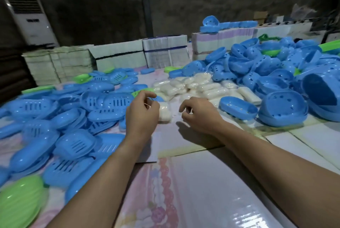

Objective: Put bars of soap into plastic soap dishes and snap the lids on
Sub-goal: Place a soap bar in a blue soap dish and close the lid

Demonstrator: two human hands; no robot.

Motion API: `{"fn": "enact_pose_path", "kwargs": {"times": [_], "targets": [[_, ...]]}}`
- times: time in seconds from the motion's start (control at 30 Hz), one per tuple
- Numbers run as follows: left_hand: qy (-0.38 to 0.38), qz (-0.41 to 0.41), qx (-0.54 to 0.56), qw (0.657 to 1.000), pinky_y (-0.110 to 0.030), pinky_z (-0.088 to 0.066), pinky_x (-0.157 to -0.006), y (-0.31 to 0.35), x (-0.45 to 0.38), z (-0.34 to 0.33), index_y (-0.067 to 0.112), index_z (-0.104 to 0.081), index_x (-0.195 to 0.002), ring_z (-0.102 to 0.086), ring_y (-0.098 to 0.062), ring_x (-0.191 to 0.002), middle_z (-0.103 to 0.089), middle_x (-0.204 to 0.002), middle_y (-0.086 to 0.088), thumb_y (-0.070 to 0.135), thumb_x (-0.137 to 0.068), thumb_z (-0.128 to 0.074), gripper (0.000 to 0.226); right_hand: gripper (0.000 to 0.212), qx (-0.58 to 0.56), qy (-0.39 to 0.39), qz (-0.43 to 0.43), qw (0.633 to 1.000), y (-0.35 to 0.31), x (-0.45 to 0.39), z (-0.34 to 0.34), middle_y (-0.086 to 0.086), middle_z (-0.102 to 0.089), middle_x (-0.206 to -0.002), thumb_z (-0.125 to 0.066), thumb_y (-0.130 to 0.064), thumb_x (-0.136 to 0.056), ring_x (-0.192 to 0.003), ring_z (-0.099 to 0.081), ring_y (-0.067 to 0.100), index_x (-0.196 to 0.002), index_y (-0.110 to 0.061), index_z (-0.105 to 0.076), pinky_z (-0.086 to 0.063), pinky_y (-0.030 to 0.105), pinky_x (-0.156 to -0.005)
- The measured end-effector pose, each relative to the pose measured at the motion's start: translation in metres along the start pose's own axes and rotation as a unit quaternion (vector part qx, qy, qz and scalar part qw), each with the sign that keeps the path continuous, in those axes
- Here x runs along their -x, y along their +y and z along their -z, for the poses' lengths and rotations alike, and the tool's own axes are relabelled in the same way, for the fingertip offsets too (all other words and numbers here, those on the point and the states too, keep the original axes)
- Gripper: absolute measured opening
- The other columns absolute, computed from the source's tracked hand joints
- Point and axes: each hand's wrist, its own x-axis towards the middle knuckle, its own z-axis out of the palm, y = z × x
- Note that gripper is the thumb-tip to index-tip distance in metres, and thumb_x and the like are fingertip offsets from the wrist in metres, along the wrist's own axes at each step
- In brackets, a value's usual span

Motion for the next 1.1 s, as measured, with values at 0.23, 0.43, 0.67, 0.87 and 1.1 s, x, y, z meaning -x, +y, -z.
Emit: {"fn": "enact_pose_path", "kwargs": {"times": [0.23,0.43,0.67,0.87,1.1], "targets": [[-0.112,0.085,-0.424,0.895,-0.046,-0.04,-0.096,-0.039,-0.013,0.022,0.012,-0.047,-0.132,-0.04,-0.038,-0.127,-0.048,-0.138,-0.012,0.039,-0.098,-0.051,0.043,0.02,0.01,-0.023,0.005,1.0,-0.002,0.002,0.002,-0.006,-0.056,-0.086,-0.057,-0.021,-0.084,-0.081,-0.049,0.014,-0.098,-0.024,-0.071,-0.042,0.032,-0.069],[-0.009,-0.019,-0.323,0.946,-0.039,-0.039,-0.078,-0.027,-0.012,0.025,0.013,-0.063,-0.104,-0.05,-0.032,-0.108,-0.06,-0.11,-0.007,0.021,-0.095,-0.054,0.015,0.018,-0.013,-0.008,-0.018,1.0,0.001,0.002,0.008,-0.005,-0.06,-0.083,-0.058,-0.019,-0.085,-0.078,-0.052,0.013,-0.096,-0.023,-0.072,-0.039,0.031,-0.066],[0.027,-0.006,0.082,0.996,-0.021,-0.04,-0.062,0.006,0.004,0.012,0.021,-0.055,-0.08,-0.052,-0.011,-0.073,-0.057,-0.09,-0.002,0.011,-0.09,-0.064,0.016,0.021,-0.052,-0.009,-0.037,0.998,-0.001,0.003,0.012,-0.013,-0.057,-0.074,-0.058,-0.016,-0.083,-0.072,-0.051,0.007,-0.098,-0.023,-0.071,-0.046,0.032,-0.068],[-0.059,0.169,0.366,0.913,-0.038,-0.062,-0.059,0.016,0.013,0.01,0.019,-0.063,-0.086,-0.067,-0.012,-0.07,-0.067,-0.075,0.005,0.001,-0.091,-0.062,0.018,0.026,-0.099,0.001,-0.034,0.994,-0.008,0.007,0.014,-0.009,-0.058,-0.085,-0.06,-0.017,-0.085,-0.081,-0.052,0.012,-0.109,-0.024,-0.067,-0.045,0.033,-0.076],[-0.043,0.315,0.511,0.799,-0.04,-0.053,-0.076,0.017,0.016,0.004,0.012,-0.061,-0.104,-0.064,-0.028,-0.084,-0.066,-0.093,-0.013,0.014,-0.093,-0.05,0.016,0.023,-0.09,-0.034,0.059,0.994,-0.025,0.015,0.017,-0.001,-0.055,-0.106,-0.059,-0.011,-0.087,-0.1,-0.049,0.022,-0.11,-0.012,-0.064,-0.037,0.028,-0.088]]}}
